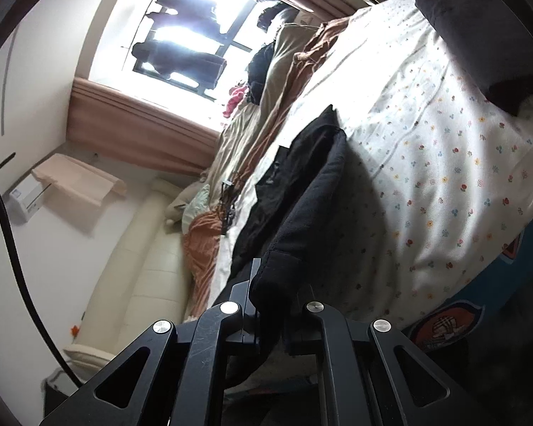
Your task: Fold large clothes
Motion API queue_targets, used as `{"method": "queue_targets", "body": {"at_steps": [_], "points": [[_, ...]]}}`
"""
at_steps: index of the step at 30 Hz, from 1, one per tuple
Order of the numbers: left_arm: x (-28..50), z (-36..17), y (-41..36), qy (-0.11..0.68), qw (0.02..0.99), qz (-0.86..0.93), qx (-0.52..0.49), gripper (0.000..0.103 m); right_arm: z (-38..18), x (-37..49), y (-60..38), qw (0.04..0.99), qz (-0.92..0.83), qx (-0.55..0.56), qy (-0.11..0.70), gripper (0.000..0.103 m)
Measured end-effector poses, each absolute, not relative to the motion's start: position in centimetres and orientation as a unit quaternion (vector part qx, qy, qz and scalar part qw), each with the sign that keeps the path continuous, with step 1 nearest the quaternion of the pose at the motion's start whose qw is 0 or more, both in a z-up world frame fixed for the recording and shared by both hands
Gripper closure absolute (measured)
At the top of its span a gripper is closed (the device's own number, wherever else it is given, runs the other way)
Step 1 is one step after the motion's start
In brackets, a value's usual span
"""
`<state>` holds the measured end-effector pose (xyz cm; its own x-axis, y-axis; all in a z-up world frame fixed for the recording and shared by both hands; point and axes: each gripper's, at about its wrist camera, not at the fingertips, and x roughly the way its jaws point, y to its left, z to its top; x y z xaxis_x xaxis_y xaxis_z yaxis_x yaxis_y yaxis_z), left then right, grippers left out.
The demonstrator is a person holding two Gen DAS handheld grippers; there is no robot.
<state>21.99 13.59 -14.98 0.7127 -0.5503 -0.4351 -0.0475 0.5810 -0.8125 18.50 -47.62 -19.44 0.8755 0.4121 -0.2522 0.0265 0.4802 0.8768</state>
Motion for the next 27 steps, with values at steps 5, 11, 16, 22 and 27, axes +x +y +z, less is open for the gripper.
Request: {"method": "queue_targets", "body": {"at_steps": [5, 11, 16, 22, 27], "points": [[18.1, -10.2, 14.5, 0.304, 0.83, -0.173, -0.435, 0.092, -15.1, 15.0, -46.6, 0.844, 0.139, 0.483, 0.186, 0.095], [13.5, -4.8, 15.5, 0.25, 0.843, -0.197, -0.435, 0.092, -10.8, 11.0, -45.4, 0.857, 0.165, 0.468, 0.141, 0.095], [10.6, -1.1, 15.8, 0.21, 0.852, -0.21, -0.431, 0.092, -7.9, 8.6, -44.9, 0.86, 0.186, 0.461, 0.11, 0.095], [10.5, 2.6, 15.5, 0.186, 0.862, -0.218, -0.418, 0.091, -5.5, 8.8, -44.7, 0.864, 0.197, 0.456, 0.083, 0.095], [12.4, 3.3, 15.1, 0.18, 0.865, -0.22, -0.414, 0.091, -5.3, 10.4, -45.1, 0.865, 0.195, 0.456, 0.081, 0.095]]}}
